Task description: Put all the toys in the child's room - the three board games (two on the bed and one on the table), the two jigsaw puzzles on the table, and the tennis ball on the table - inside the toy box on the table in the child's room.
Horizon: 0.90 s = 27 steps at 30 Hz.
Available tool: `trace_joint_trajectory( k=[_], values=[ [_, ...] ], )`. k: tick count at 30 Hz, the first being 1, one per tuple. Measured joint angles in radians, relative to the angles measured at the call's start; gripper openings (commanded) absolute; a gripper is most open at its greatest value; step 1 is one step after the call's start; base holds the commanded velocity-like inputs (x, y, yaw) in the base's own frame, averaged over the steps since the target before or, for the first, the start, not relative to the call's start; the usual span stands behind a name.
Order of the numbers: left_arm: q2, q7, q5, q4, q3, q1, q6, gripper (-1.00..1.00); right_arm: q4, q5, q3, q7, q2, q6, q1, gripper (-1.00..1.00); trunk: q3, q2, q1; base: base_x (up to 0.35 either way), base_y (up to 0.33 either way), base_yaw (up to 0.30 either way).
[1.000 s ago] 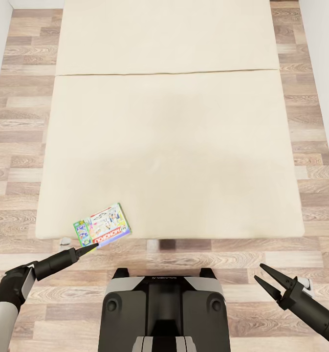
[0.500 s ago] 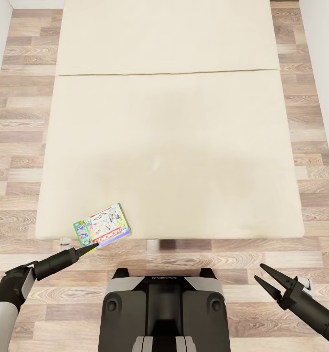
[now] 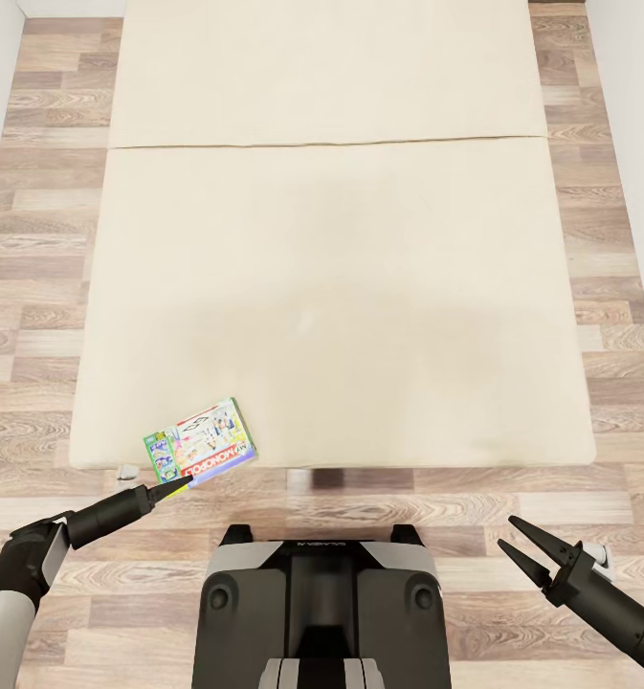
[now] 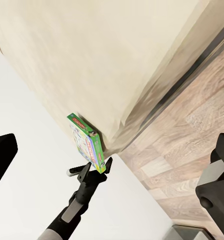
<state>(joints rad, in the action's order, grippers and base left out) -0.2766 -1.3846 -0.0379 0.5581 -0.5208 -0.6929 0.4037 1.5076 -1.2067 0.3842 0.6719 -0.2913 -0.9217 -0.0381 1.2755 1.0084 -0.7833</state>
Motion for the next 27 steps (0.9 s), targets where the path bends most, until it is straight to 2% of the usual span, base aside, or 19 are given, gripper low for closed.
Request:
trace_joint_trajectory(
  k=[1, 8, 12, 19, 27],
  values=[
    [0.000, 0.000, 0.000, 0.000, -0.001, 0.000, 0.000, -1.00, 0.000, 0.000, 0.000, 0.000, 0.000, 0.000, 0.000, 1.00, 0.000, 0.000, 0.000, 0.000, 0.000, 0.000],
    [0.000, -0.003, 0.004, 0.000, -0.001, 0.000, 0.003, -1.00, -0.002, 0.000, 0.000, 0.000, 0.000, 0.000, 0.000, 1.00, 0.000, 0.000, 0.000, 0.000, 0.000, 0.000],
    [0.000, -0.031, 0.004, 0.000, -0.001, 0.000, 0.002, -1.00, -0.021, 0.000, 0.001, 0.000, -0.001, 0.000, 0.000, 1.00, 0.000, 0.000, 0.000, 0.000, 0.000, 0.000],
    [0.000, -0.063, 0.008, 0.001, 0.002, 0.000, 0.008, -1.00, -0.034, 0.000, 0.002, 0.000, -0.002, 0.000, 0.000, 1.00, -0.022, -0.049, 0.027, 0.000, 0.000, 0.000],
    [0.000, -0.060, 0.003, 0.001, 0.000, 0.000, 0.003, -1.00, -0.037, 0.000, 0.002, 0.000, -0.002, 0.000, 0.000, 1.00, -0.047, -0.105, 0.057, 0.000, 0.000, 0.000]
  ],
)
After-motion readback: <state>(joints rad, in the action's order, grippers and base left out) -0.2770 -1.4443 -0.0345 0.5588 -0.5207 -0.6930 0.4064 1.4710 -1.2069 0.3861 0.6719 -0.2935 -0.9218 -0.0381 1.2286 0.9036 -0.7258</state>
